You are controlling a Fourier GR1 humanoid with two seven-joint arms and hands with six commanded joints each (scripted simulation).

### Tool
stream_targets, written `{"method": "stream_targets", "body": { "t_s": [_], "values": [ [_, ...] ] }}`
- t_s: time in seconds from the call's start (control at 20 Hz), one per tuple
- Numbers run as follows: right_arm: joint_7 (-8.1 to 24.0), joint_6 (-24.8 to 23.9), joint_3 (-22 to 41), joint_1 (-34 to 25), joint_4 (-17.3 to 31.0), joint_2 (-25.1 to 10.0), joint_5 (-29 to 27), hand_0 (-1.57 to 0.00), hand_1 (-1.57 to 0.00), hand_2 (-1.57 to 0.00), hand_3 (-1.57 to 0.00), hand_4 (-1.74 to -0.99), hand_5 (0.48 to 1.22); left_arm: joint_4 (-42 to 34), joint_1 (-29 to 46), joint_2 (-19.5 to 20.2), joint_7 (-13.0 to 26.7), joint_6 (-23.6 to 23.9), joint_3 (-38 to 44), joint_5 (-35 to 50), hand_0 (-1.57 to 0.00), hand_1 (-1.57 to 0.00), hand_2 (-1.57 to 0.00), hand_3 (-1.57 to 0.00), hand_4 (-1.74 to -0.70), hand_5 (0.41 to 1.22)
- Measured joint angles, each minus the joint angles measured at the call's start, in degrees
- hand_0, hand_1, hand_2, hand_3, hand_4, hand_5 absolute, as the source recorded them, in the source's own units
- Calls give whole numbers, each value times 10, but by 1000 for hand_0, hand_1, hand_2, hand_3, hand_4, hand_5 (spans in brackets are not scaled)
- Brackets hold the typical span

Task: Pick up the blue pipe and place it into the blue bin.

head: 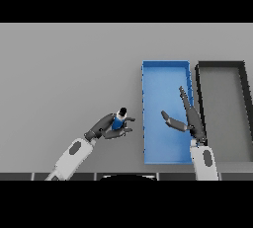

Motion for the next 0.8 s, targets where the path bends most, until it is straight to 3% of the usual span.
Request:
{"method": "stream_targets", "body": {
  "t_s": [0.25, 0.35, 0.8],
  "values": [
    [-6, 0, 5, -1, -2, 1, 5, 1, 1, 1, 1, -1154, 550, -30, -8, -19, -14, 11, 6, -9, -1520, -1530, -1536, -1529, -1485, 1206],
    [1, -1, 2, -6, 4, -1, 7, 1, 1, 1, 1, -1144, 551, -51, -13, -24, -36, 8, 15, 0, -1539, -1545, -1549, -1544, -1480, 1211],
    [-9, 0, 0, 9, -6, -12, 12, 1, 1, 1, 1, -1124, 574, -106, -52, -34, 44, -14, 25, -1, -1567, -1567, -1568, -1567, -1473, 1220]
  ]
}}
